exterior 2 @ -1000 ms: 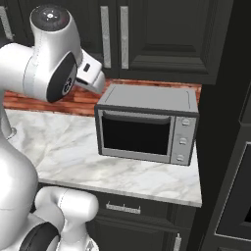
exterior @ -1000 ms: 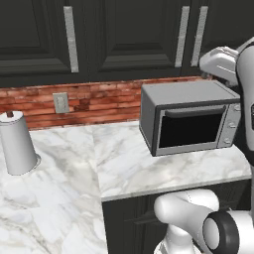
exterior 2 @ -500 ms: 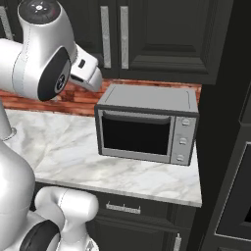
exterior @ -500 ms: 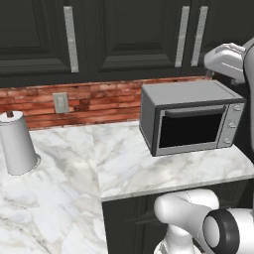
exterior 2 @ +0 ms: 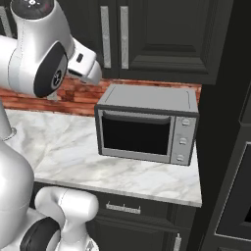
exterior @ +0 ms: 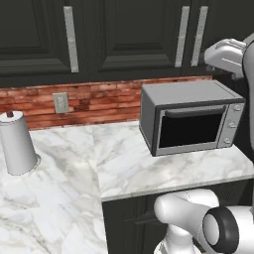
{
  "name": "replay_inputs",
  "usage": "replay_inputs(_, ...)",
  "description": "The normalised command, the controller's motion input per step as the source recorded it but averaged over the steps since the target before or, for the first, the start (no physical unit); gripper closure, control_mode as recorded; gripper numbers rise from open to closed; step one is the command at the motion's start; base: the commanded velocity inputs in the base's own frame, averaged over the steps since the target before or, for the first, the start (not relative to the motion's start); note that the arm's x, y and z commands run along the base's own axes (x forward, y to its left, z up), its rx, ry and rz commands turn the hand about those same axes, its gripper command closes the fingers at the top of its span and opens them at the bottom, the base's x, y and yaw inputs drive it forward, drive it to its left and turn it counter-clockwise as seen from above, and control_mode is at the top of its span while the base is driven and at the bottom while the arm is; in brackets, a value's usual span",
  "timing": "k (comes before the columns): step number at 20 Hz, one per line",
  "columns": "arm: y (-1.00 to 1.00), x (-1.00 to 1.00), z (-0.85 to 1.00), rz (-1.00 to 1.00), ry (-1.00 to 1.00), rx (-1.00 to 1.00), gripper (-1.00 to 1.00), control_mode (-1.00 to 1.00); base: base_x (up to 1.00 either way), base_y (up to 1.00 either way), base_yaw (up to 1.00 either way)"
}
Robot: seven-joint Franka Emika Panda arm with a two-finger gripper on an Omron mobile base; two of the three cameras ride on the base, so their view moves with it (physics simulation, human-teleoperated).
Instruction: Open the cabinet. Pick the bar soap and place it next to the sink. Then close the cabinet.
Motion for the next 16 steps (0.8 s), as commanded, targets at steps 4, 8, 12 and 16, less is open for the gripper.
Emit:
replay_inputs(4, 0.0, 0.44, -0.08, 0.0, -0.19, -0.17, -1.0, -1.0, 0.0, 0.0, 0.0)
replay_inputs(8, 0.0, 0.57, -0.17, 0.02, -0.24, -0.16, -1.0, -1.0, 0.0, 0.0, 0.0)
replay_inputs(12, 0.0, 0.28, 0.0, 0.05, -0.21, -0.08, -1.0, -1.0, 0.0, 0.0, 0.0)
replay_inputs(16, 0.06, 0.42, 0.04, 0.0, 0.0, -0.13, -1.0, -1.0, 0.0, 0.0, 0.0)
